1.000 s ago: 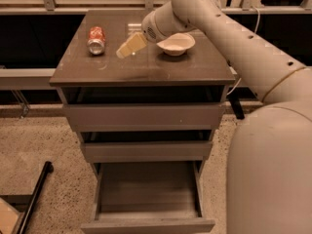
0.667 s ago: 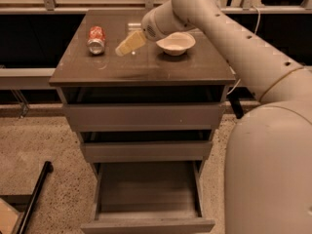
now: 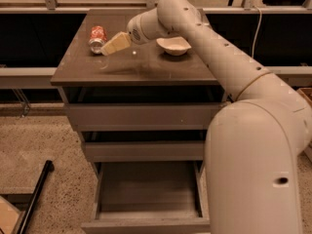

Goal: Place coke can into bottom drawer

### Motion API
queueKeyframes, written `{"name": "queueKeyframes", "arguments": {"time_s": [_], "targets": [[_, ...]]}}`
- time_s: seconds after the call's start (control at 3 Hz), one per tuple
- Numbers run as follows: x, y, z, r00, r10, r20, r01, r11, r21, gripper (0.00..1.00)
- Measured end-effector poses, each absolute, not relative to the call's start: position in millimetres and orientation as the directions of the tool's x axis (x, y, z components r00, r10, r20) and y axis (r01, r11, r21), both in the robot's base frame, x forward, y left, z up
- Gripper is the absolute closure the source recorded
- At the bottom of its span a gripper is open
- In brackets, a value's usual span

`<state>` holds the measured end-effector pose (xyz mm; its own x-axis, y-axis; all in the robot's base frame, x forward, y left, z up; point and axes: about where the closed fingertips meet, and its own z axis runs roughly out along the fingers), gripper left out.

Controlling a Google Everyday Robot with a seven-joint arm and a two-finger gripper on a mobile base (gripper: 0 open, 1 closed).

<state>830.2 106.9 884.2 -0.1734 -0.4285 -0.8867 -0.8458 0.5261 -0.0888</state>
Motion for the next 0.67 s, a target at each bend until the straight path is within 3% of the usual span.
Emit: {"name": "queueKeyframes", "arguments": {"time_s": [0.67], "targets": [[865,167,879,-0.134,-0.306,-0.942,-0.869,0.493,-0.037,0.00]]}}
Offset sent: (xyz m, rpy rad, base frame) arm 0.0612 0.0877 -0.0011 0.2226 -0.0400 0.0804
